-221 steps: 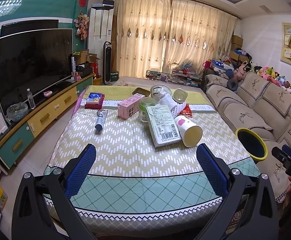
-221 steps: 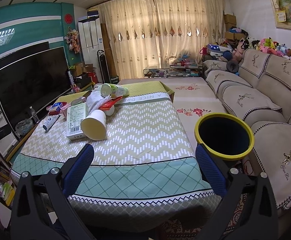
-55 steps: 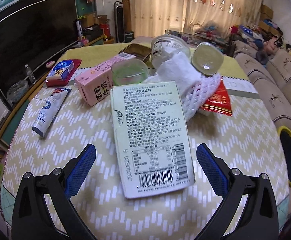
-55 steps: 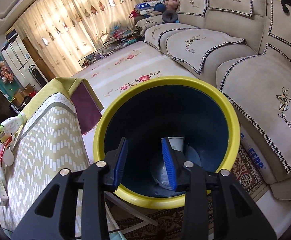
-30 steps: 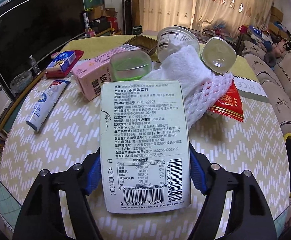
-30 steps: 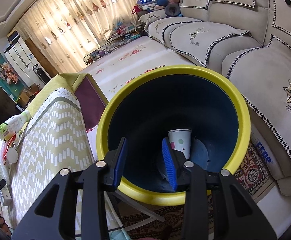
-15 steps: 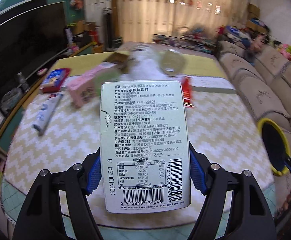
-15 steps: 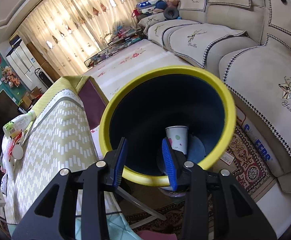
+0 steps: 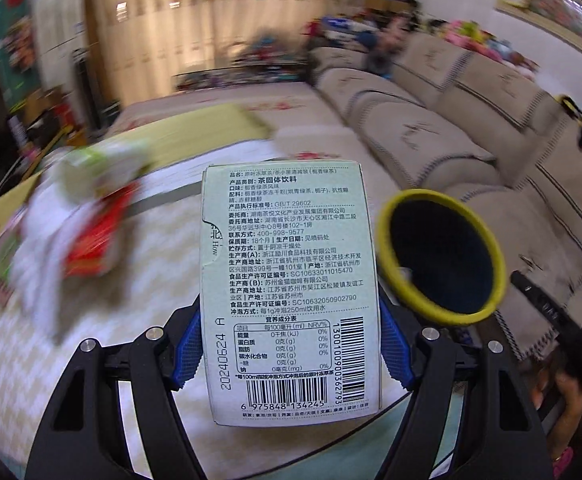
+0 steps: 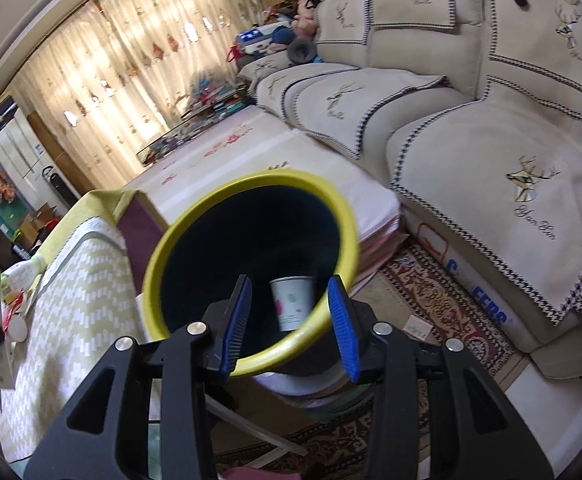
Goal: Collect trash
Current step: 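Carry the receipt card to the yellow bin and drop it in, then grasp the green-labelled bottle with the right gripper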
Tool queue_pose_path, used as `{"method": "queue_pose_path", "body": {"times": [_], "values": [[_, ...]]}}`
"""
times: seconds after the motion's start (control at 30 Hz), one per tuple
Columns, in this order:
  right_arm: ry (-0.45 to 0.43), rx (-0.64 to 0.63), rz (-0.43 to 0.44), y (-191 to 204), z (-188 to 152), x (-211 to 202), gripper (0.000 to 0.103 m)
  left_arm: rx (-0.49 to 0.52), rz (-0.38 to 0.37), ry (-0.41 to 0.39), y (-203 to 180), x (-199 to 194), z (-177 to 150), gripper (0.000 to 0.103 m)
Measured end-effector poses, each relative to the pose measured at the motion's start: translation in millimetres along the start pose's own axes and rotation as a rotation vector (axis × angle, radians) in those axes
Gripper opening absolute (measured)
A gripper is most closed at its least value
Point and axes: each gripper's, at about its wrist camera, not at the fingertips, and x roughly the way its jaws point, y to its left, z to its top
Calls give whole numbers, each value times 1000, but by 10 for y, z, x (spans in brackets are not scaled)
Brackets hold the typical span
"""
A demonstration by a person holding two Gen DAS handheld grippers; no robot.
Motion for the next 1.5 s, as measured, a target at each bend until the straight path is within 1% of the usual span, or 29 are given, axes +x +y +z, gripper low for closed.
{"method": "queue_pose_path", "body": {"times": [0.17,0.3,0.43,0.5,0.57,0.63,0.7,0.8,0.83,0.9,1.0,1.1,1.2,1.23,1.37,1.5], "values": [[-15,31,-34,-237,55,-50,39,100,-102,26,-687,282,284,72],[-17,55,-50,-398,79,-71,40,176,-167,82,-1191,605,459,72],[-12,76,-63,-533,74,-79,41,215,-169,94,-1523,862,573,73],[-10,82,-65,-573,74,-73,41,223,-180,94,-1622,967,636,76],[-6,89,-63,-605,72,-64,41,222,-167,77,-1656,1037,694,84],[-4,89,-58,-605,66,-60,41,211,-169,60,-1657,1035,763,85],[-4,86,-51,-579,60,-74,41,191,-183,41,-1602,930,811,86],[-7,78,-40,-529,50,-97,42,171,-180,-16,-1394,639,780,89],[-8,74,-34,-505,46,-106,42,157,-175,-42,-1299,500,773,92],[-10,62,-25,-447,34,-121,43,131,-174,-83,-1084,232,720,93],[-6,44,-12,-333,16,-132,43,102,-163,-122,-777,-80,612,95],[3,15,6,-182,-8,-124,44,62,-138,-157,-380,-399,449,97],[20,-30,32,55,-42,-98,45,13,-97,-182,32,-669,261,98],[25,-43,40,128,-52,-92,46,-7,-73,-190,224,-775,177,98],[49,-121,94,548,-106,-83,46,-72,10,-182,817,-996,-103,98],[70,-220,164,1076,-157,-103,46,-147,96,-177,1397,-1176,-413,98]]}}
